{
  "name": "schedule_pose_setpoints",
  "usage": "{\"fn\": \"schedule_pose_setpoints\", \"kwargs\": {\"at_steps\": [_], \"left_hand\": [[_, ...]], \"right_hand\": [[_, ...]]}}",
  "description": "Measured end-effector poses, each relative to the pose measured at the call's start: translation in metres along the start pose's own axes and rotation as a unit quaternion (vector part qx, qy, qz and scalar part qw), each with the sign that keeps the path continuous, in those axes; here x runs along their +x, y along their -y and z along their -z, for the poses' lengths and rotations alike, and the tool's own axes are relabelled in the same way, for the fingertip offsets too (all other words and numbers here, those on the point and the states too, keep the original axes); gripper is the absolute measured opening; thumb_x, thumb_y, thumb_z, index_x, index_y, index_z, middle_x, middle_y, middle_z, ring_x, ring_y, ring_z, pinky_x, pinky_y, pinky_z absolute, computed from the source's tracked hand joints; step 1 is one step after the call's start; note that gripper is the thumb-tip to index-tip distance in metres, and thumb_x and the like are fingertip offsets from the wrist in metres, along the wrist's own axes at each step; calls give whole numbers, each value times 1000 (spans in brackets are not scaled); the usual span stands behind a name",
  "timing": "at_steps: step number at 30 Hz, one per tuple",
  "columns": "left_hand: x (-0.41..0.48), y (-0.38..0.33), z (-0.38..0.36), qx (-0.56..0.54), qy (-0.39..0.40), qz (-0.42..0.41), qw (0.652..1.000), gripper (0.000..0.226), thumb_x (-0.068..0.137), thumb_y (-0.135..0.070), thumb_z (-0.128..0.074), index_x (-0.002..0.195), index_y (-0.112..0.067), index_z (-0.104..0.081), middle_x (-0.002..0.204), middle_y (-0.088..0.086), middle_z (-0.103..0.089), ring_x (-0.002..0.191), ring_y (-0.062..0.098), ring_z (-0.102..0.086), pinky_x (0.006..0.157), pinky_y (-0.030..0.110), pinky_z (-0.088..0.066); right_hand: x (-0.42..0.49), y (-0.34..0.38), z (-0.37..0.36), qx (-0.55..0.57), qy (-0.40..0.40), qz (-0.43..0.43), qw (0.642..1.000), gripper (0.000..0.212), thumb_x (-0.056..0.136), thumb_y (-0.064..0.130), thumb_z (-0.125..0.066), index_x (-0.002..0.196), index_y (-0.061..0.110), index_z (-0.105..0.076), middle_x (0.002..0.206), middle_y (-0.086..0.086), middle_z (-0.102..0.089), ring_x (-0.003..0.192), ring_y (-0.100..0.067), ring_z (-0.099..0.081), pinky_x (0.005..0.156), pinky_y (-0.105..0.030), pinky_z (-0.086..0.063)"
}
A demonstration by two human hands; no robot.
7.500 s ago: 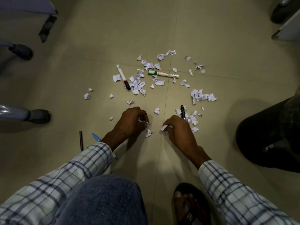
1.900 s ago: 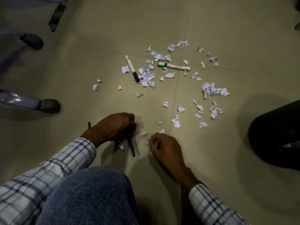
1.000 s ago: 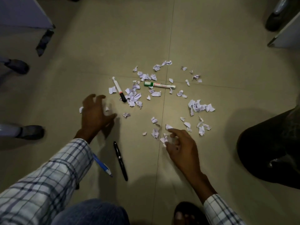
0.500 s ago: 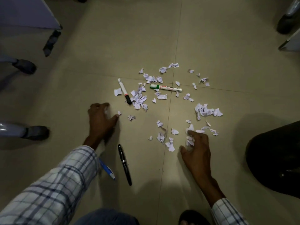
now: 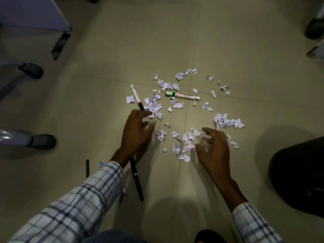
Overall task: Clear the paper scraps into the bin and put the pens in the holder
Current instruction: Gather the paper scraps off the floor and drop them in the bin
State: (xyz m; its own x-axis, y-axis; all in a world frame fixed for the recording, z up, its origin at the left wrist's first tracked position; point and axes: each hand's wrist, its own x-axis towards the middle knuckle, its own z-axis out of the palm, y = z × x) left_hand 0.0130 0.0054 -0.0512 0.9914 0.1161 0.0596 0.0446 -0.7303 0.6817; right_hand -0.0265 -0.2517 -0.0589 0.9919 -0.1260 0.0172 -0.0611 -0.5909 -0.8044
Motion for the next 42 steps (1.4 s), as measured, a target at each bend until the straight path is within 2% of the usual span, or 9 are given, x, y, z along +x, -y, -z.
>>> {"fn": "schedule_pose_setpoints", "kwargs": {"at_steps": [4, 9, 13, 18, 22, 28, 31, 36, 42], "left_hand": [[36, 30, 24, 59, -46, 49, 996, 52, 73, -37, -60, 121, -16, -60, 121, 9, -55, 111, 29, -52, 94, 32, -39], [71, 47, 24, 135, 41, 55, 988, 80, 68, -54, -51, 133, -8, -52, 134, 15, -54, 126, 34, -44, 103, 34, -27], [72, 36, 10, 137, -3, 55, 989, 55, 84, -39, -59, 135, -18, -53, 118, 14, -56, 112, 32, -49, 86, 30, -34], [77, 21, 1, 144, -39, 77, 986, 29, 88, -37, -56, 113, -22, -60, 95, 8, -65, 86, 28, -61, 71, 29, -39], [88, 21, -3, 165, -38, 123, 978, 48, 86, -45, -62, 115, -11, -45, 95, 13, -68, 81, 35, -65, 65, 32, -43], [91, 2, 9, 120, -9, 177, 977, 44, 82, -17, -67, 113, -5, -40, 99, 17, -66, 79, 35, -61, 65, 32, -37], [69, 5, 30, 124, -17, 187, 974, 43, 83, -17, -65, 115, -7, -38, 89, 12, -66, 75, 34, -62, 66, 32, -38], [19, 37, 51, 158, 19, 206, 966, 46, 85, -22, -67, 116, -13, -35, 66, -4, -60, 62, 26, -62, 59, 30, -38], [19, 47, 43, 177, 36, 191, 965, 54, 78, -34, -75, 113, -16, -39, 72, -2, -63, 57, 17, -53, 50, 27, -30]], "right_hand": [[17, -25, 28, -107, -74, -25, 991, 63, 70, 15, -80, 129, 15, -56, 132, -10, -53, 123, -30, -47, 99, -18, -28], [34, -42, 36, -165, -63, -102, 979, 83, 71, 33, -81, 143, 19, -42, 149, -12, -38, 136, -34, -32, 108, -48, -34], [50, -40, 24, -143, -19, -76, 987, 82, 72, 42, -76, 143, 15, -43, 147, -13, -42, 135, -33, -36, 110, -41, -30], [51, -23, 2, -94, 21, -27, 995, 79, 68, 45, -68, 137, 11, -51, 141, -13, -50, 130, -31, -43, 108, -34, -31], [51, -18, -7, -79, 19, -12, 997, 74, 73, 36, -81, 136, 10, -52, 139, -12, -52, 129, -30, -45, 105, -32, -32], [56, -8, -15, -57, 6, -41, 998, 68, 73, 28, -84, 133, 10, -56, 136, -13, -56, 126, -31, -50, 105, -39, -38], [56, 1, -22, -43, 16, -79, 996, 69, 75, 32, -81, 136, 14, -53, 140, -12, -53, 129, -31, -49, 107, -32, -30], [52, 10, -27, -64, 32, -73, 995, 69, 74, 34, -82, 135, 16, -54, 142, -11, -53, 131, -31, -47, 109, -47, -37], [63, 7, -36, -66, 63, -35, 995, 69, 72, 42, -66, 133, 11, -56, 135, -12, -57, 127, -31, -50, 108, -31, -29]]}}
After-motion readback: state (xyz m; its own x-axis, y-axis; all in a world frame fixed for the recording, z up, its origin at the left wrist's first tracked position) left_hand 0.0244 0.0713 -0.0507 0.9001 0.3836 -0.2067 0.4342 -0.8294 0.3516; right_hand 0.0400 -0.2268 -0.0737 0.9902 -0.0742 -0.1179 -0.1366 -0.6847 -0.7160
